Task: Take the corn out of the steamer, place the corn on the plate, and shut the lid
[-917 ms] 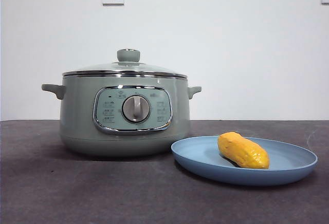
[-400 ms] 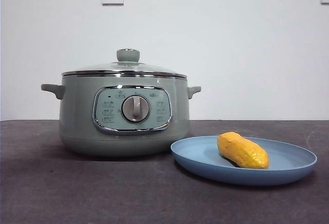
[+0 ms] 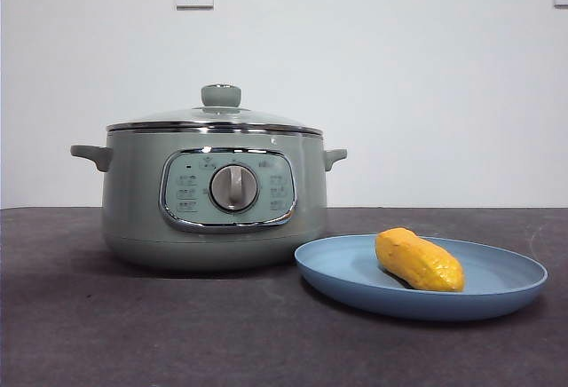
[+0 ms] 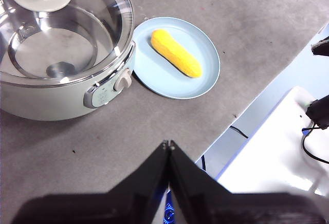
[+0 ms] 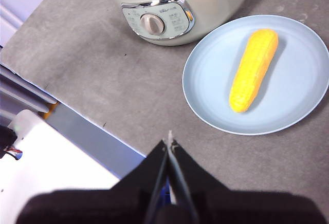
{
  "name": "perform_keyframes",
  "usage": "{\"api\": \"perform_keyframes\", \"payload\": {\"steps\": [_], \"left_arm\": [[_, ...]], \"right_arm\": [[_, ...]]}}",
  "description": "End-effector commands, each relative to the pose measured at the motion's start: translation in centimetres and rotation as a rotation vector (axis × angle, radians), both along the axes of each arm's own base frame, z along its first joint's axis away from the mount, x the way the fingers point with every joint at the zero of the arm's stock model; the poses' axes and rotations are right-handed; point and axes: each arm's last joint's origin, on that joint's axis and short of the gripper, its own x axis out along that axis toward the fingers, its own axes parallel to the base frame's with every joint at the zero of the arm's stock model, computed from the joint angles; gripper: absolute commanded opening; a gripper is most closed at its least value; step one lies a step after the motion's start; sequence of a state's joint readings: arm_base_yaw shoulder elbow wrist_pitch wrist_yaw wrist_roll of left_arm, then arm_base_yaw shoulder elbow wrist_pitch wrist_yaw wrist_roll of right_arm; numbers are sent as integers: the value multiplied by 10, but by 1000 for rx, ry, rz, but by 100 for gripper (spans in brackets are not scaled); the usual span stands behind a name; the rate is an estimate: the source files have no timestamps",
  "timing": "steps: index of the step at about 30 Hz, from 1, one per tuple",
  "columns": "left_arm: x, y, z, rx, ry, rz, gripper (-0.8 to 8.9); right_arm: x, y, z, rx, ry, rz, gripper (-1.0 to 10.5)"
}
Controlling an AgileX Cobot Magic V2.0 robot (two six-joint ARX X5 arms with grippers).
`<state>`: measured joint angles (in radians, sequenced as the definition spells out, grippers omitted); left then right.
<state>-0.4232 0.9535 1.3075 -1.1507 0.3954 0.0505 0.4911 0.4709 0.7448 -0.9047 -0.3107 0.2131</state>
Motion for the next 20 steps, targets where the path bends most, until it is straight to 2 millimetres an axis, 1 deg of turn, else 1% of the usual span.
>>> {"api": "perform_keyframes", "payload": {"steps": [1, 5, 10, 13, 14, 17, 20], "left_arm": [[1, -1, -2, 1, 3, -1, -4], [1, -1, -2, 3, -1, -2, -3], [5, 0, 0, 38, -66, 45, -3], [6, 0, 2, 59, -118, 22, -3], [8, 0, 4, 66, -162, 19, -3], [15, 5, 18, 70, -383, 51, -3], [12, 20, 35, 52, -562, 125, -3]], "right_arm": [[1, 0, -2, -5, 1, 2, 0], [1, 0, -2, -5, 1, 2, 0], [1, 0, -2, -5, 1, 2, 0], [1, 0, -2, -5, 0, 2, 0], [1, 0, -2, -5, 1, 2, 0], [1, 0, -2, -5, 1, 2, 0], [1, 0, -2, -5, 1, 2, 0]]}}
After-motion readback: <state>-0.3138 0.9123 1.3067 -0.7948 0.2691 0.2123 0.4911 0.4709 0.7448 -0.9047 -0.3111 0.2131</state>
